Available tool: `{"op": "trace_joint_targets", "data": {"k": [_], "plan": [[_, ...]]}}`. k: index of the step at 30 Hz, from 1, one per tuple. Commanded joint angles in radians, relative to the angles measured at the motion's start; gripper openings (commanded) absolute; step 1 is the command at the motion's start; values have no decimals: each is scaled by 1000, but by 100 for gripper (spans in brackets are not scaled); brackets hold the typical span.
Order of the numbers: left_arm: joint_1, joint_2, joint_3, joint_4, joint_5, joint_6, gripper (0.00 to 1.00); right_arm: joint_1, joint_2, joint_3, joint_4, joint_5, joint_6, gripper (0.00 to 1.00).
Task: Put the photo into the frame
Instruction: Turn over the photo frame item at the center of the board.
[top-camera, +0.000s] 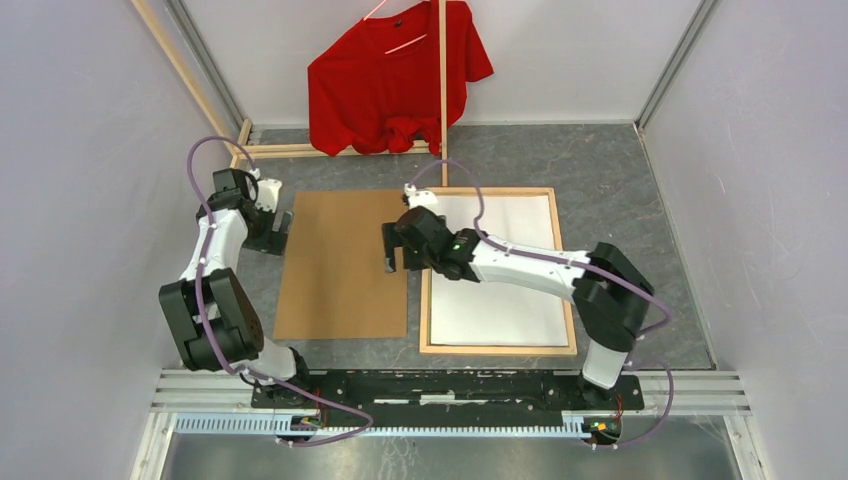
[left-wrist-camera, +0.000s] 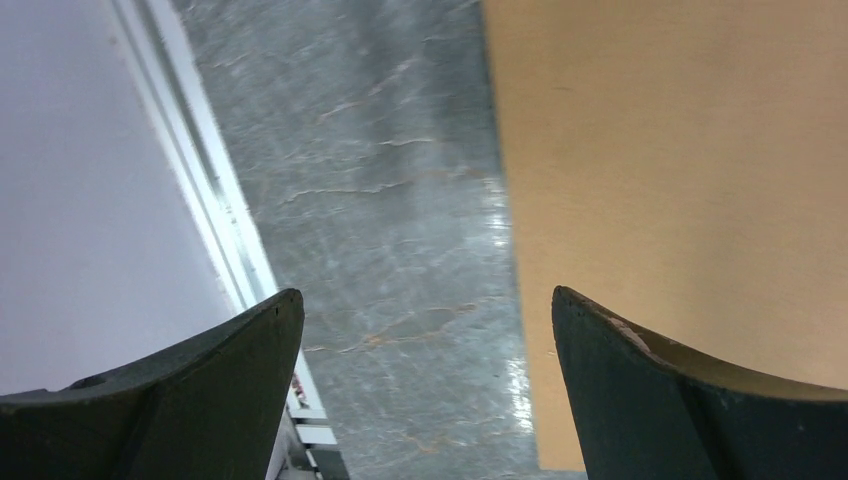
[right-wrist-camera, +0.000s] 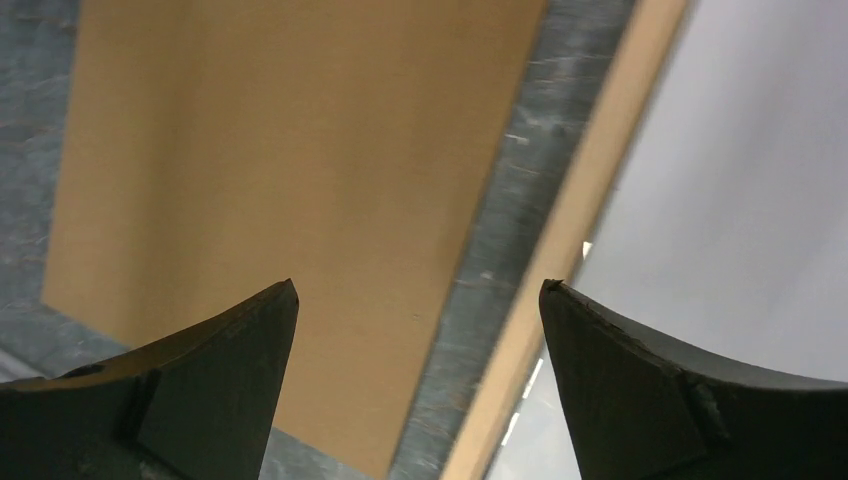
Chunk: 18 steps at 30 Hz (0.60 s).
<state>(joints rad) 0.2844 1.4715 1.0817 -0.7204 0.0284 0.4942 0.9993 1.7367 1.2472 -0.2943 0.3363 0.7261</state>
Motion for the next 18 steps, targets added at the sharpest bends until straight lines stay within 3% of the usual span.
{"op": "trace_joint_targets", "data": {"k": [1,7,18], "plan": [[67,70,-17,126,-121,60,100,28,111,101,108,-151,-25,98],[83,145,-81,228,-138,49,100,29,200,100,152,-184,31,98],[81,219,-114,219,4,13,100,17,288,104,138,-167,75,98]]}}
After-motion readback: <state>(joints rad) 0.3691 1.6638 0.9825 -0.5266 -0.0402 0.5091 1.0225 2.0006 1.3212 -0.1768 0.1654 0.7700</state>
